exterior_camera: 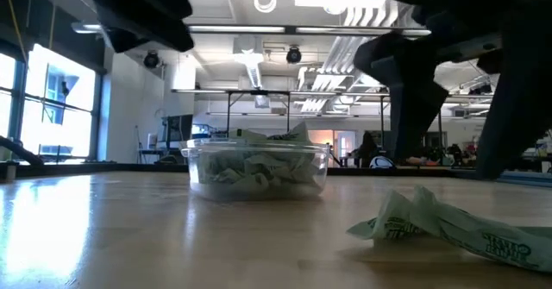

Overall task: Pick and place Stevia / Truvia into bins
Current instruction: Put the green stevia packet into the transparent bin

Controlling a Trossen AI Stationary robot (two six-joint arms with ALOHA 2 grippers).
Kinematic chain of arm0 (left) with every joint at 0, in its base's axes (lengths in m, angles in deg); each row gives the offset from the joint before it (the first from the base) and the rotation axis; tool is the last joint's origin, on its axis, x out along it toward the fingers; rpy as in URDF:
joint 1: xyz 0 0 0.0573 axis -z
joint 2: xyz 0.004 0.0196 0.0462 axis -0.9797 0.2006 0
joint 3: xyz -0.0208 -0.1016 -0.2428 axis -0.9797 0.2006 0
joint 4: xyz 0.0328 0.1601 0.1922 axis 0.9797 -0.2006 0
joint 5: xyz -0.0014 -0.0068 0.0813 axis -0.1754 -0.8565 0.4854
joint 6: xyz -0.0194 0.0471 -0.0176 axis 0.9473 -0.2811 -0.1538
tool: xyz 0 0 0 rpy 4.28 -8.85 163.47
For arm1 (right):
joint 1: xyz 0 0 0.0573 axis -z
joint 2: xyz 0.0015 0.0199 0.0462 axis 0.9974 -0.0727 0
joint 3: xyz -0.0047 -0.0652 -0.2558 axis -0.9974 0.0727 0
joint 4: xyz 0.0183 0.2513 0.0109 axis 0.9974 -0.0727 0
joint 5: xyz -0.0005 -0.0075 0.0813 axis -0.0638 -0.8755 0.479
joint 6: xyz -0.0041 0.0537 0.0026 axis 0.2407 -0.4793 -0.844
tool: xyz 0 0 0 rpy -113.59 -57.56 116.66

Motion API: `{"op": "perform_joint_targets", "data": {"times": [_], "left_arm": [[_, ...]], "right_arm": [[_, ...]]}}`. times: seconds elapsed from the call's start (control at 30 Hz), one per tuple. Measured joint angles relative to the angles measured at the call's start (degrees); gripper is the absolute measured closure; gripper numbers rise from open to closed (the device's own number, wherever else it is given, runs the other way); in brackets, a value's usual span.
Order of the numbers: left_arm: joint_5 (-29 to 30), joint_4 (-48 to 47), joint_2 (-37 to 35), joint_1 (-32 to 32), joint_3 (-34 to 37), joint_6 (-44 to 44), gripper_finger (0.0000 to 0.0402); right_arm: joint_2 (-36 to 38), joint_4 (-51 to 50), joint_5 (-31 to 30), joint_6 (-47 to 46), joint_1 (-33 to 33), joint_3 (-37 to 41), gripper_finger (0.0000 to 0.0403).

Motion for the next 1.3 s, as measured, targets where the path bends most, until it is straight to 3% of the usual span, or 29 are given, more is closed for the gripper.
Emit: {"op": "perform_joint_targets", "data": {"times": [0.23, 0.4, 0.53, 0.8, 1.0, 1.1, 1.3], "left_arm": [[6.0, -5.6, -0.8, 5.8, 0.3, 11.3, 0.0258], [10.0, -8.7, -0.8, 8.3, 0.3, 18.6, 0.0264], [11.2, -11.4, -2.2, 9.4, 0.3, 23.4, 0.0271], [13.2, -21.0, -4.7, 10.0, 0.3, 28.7, 0.0294], [14.0, -28.5, -6.1, 10.0, 0.4, 31.7, 0.0307], [15.4, -28.5, -6.5, 10.0, 0.4, 30.0, 0.0316], [15.8, -28.3, -6.5, 10.0, 0.4, 27.8, 0.0352]], "right_arm": [[-3.2, 2.1, 2.5, 7.7, 1.7, -0.1, 0.0132], [-4.9, 2.3, 7.7, 9.2, 4.0, -0.2, 0.0169], [-5.6, 2.5, 11.7, 10.7, 5.7, -0.3, 0.0227], [-4.2, -1.4, 12.1, 10.3, 8.3, -1.7, 0.039], [-1.6, -10.7, 5.2, 10.0, 9.4, -8.9, 0.0387], [-1.2, -10.4, 3.5, 10.3, 11.8, -12.4, 0.0396], [-1.4, -6.2, 3.1, 9.9, 20.2, -14.0, 0.0375]]}}
